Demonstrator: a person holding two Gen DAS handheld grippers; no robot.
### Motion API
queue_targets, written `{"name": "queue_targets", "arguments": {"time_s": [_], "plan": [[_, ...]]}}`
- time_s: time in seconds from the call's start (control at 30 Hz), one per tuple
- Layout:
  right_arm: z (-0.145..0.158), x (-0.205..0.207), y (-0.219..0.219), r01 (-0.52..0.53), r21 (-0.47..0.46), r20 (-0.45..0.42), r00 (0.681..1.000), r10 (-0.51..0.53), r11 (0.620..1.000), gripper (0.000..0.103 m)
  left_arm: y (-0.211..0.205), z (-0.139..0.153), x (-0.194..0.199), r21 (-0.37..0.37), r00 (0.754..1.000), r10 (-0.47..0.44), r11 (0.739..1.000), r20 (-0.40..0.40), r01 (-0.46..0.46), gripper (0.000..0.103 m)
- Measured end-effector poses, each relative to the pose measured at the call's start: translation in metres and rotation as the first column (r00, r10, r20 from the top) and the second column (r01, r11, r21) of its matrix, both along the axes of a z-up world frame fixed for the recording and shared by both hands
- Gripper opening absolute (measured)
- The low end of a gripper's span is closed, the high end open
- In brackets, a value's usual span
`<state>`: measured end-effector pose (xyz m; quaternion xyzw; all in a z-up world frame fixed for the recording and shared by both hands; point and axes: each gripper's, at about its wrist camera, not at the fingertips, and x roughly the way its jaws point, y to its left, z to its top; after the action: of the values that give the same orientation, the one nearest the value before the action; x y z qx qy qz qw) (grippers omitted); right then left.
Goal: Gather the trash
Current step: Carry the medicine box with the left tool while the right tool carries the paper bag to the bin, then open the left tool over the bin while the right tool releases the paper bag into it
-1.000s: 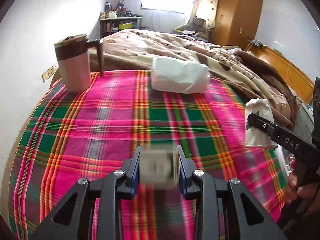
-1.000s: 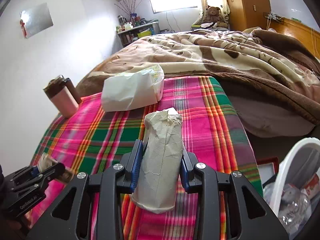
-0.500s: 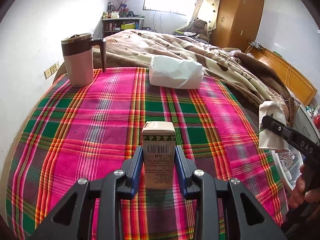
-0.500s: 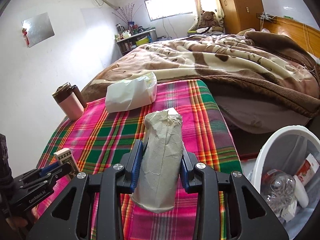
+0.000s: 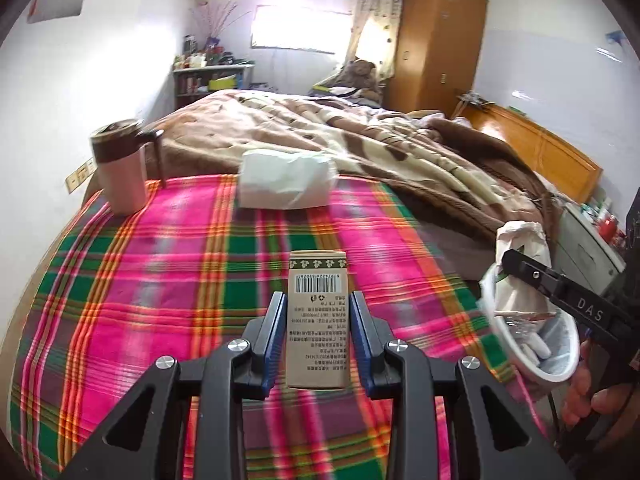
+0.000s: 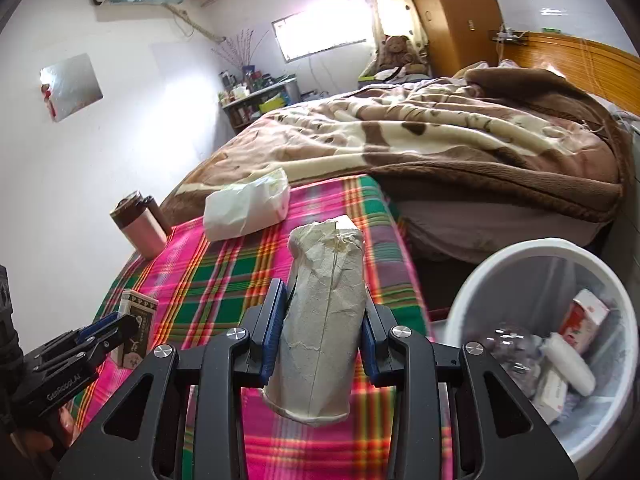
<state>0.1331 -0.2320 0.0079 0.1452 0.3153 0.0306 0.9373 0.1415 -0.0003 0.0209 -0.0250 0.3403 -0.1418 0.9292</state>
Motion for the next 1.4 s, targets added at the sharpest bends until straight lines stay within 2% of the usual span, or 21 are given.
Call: {"name": "queue_targets", "arguments": {"time_s": [0.33, 0.7, 1.1, 1.4], "plan": [[0.009, -0.029, -0.041, 0.102, -0.010, 0.025, 0.995, -0.101, 0.995, 0.034, -0.062, 0.015, -0.017, -0.007, 0.990, -0.137, 0.991, 0.041, 0.137, 0.033], [0.012, -0.057, -0.093, 0.226, -0.023, 0.028, 0.974, -0.225, 0.974, 0.035, -0.135, 0.018, -0.023, -0.014, 0.959, -0.281, 0.959, 0.047, 0.282, 0.033], [-0.002, -0.068, -0.135, 0.302, -0.065, -0.027, 0.952, -0.304, 0.951, 0.035, -0.206, 0.007, -0.027, -0.024, 0.914, -0.407, 0.913, 0.003, 0.407, 0.033], [-0.020, -0.068, -0.155, 0.299, -0.069, -0.093, 0.948, -0.305, 0.952, 0.036, -0.246, -0.005, -0.028, -0.004, 0.891, -0.452, 0.892, -0.036, 0.452, 0.033]]}}
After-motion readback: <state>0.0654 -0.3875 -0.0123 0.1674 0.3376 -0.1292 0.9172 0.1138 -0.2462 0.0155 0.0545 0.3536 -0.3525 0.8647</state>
